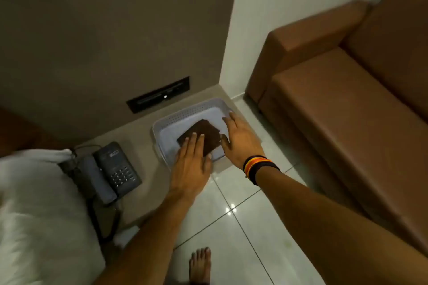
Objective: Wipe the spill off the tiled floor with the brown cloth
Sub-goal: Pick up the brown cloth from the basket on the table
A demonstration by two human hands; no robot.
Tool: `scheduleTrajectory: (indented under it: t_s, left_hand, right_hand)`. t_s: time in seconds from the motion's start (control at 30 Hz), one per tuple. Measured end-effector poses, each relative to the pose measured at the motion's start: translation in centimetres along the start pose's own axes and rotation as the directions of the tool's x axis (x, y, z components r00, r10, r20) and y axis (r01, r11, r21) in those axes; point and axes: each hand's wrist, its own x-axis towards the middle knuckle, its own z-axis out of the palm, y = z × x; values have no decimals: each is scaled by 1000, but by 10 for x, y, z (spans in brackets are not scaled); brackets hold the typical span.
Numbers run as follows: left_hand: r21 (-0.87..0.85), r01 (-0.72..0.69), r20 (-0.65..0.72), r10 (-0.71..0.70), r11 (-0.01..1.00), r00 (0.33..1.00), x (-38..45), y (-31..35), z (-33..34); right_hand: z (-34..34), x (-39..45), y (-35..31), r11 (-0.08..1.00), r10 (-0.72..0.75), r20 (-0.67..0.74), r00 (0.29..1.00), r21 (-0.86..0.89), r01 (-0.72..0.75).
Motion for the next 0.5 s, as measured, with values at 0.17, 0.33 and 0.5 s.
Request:
scheduleTrajectory:
  t_s: [0.17,0.33,0.5]
  left_hand:
    - [-394,356,3,-386,847,922,28,-53,65]
    - [-611,561,101,-648,558,755,85,-78,105]
    - [-723,657,276,-782,214,558,134,-101,126]
  right_hand:
    - [97,50,18,981,142,123,982,119,-156]
    - [166,107,38,889,364,95,927,261,-376]
    - [202,154,47,872,424,152,893,198,-448]
